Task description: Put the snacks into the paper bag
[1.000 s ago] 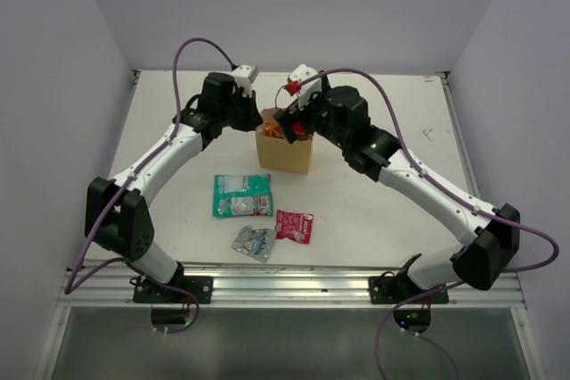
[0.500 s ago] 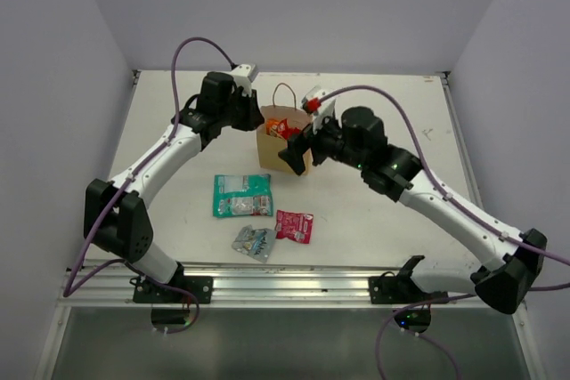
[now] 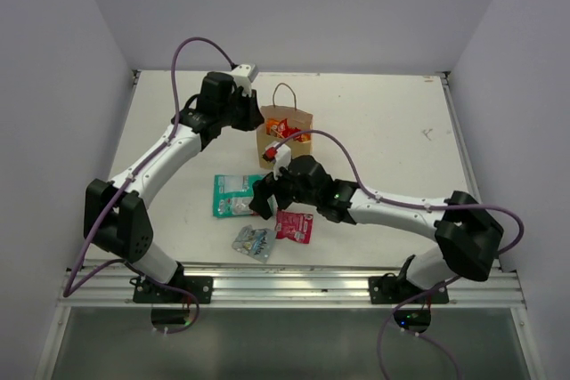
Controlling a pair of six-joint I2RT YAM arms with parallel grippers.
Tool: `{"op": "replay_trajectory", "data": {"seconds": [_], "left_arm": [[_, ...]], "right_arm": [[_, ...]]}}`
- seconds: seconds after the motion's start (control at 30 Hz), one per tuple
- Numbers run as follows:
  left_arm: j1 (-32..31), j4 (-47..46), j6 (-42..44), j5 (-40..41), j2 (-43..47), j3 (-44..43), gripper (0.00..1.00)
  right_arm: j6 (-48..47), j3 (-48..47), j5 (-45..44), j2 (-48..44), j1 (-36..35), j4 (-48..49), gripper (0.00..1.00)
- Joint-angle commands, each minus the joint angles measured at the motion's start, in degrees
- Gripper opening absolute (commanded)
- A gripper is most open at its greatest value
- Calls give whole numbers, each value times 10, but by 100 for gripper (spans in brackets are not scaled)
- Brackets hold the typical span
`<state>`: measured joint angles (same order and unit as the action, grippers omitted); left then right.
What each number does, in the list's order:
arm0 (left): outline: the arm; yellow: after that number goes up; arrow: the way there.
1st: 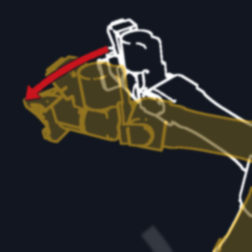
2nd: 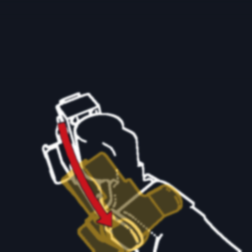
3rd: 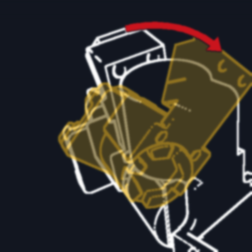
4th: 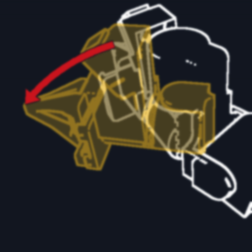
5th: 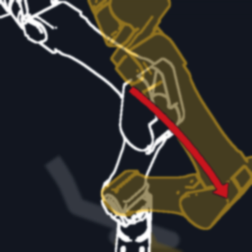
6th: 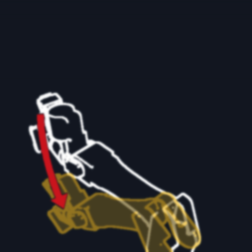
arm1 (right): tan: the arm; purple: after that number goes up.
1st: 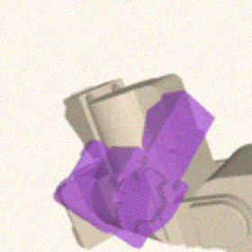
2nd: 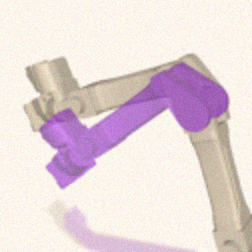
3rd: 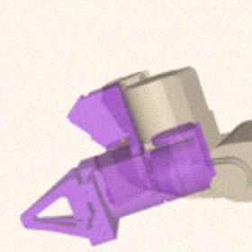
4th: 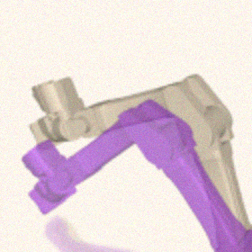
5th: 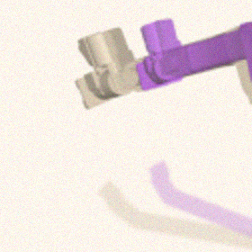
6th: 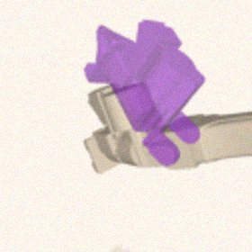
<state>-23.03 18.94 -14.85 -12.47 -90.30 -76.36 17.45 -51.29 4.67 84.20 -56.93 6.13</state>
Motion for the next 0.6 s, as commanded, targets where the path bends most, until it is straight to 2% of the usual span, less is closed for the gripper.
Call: {"op": "replay_trajectory", "data": {"seconds": [0.0,0.17,0.57], "left_arm": [[-3,-14,2,-8,12,-8,19],[-3,-14,3,-10,14,-7,19],[-3,-21,3,-12,29,0,19]], "right_arm": [[42,0,-29,59,-2,114,98],[46,-8,-66,124,-4,152,97],[32,-40,-99,227,-5,166,95]]}}
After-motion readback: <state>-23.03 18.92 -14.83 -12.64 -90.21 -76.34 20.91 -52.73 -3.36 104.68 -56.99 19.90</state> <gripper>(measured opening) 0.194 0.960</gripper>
